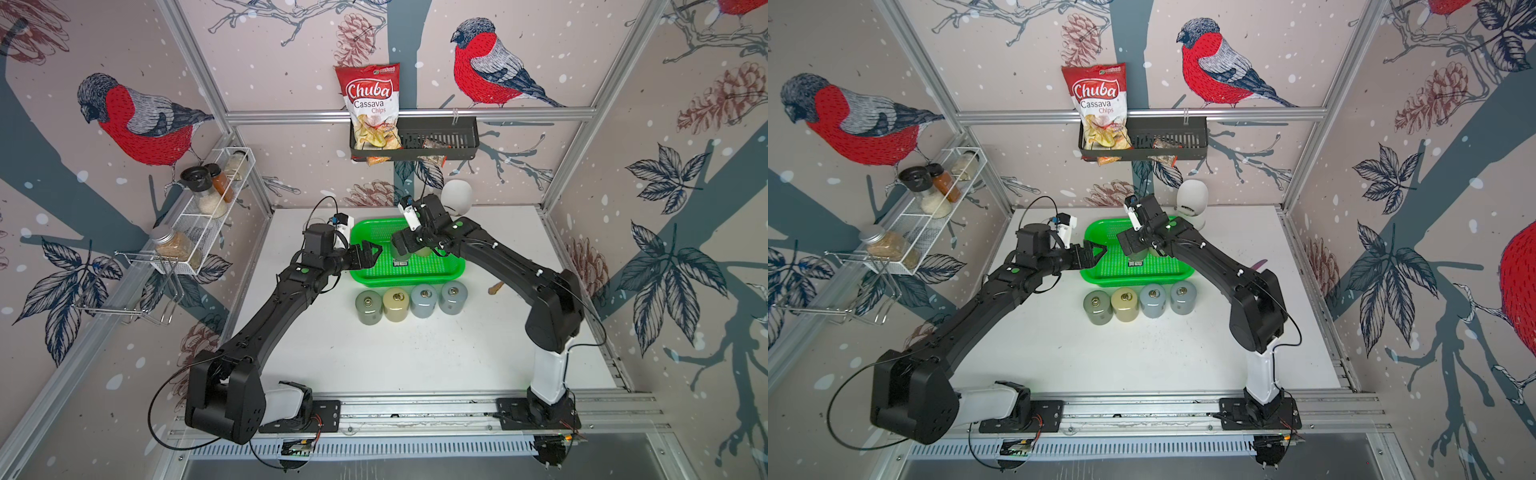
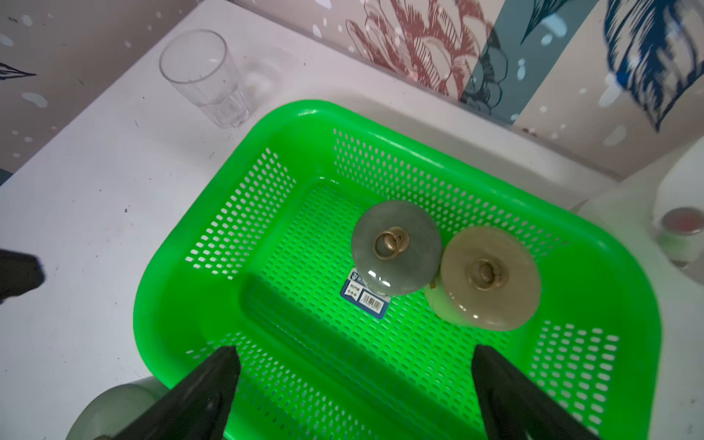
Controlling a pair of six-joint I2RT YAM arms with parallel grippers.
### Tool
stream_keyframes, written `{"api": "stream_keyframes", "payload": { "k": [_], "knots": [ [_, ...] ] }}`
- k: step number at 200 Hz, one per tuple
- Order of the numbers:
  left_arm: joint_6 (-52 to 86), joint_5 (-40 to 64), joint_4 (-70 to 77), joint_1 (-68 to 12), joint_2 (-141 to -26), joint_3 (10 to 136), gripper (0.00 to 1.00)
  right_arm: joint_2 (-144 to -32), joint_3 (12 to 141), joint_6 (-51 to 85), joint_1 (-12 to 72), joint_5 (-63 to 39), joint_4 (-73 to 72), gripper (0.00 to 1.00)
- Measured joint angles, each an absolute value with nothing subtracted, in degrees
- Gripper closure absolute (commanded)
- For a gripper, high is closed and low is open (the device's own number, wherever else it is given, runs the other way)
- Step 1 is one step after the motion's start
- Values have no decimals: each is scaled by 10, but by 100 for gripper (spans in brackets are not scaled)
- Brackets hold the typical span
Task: Take the tea canister out of the basket
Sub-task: Pick up the tea canister from the basket.
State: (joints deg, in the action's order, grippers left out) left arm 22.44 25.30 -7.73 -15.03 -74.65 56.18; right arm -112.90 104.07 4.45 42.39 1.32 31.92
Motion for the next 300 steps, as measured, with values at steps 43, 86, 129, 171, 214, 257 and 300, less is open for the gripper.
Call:
{"api": "stream_keyframes", "payload": {
  "k": [43,86,129,171,214,257,300],
  "knots": [
    [222,264,-80,-143,-747,552,7,-1186,1069,130,415,-4,347,0],
    [220,270,-80,-143,-747,544,6,-1221,1075,182,406,-19,316,0],
    [213,269,-81,-143,-747,541,6,-1255,1089,196,390,-21,296,0],
    [210,270,-80,-143,-747,540,6,-1272,1091,196,386,-30,288,0],
    [209,273,-81,-143,-748,543,6,-1298,1102,196,383,-32,277,0],
    [205,275,-81,-143,-753,549,6,-1321,1121,193,381,-33,268,0],
    [205,284,-81,-142,-758,552,6,-1340,1143,181,381,-33,255,0]
  ]
}}
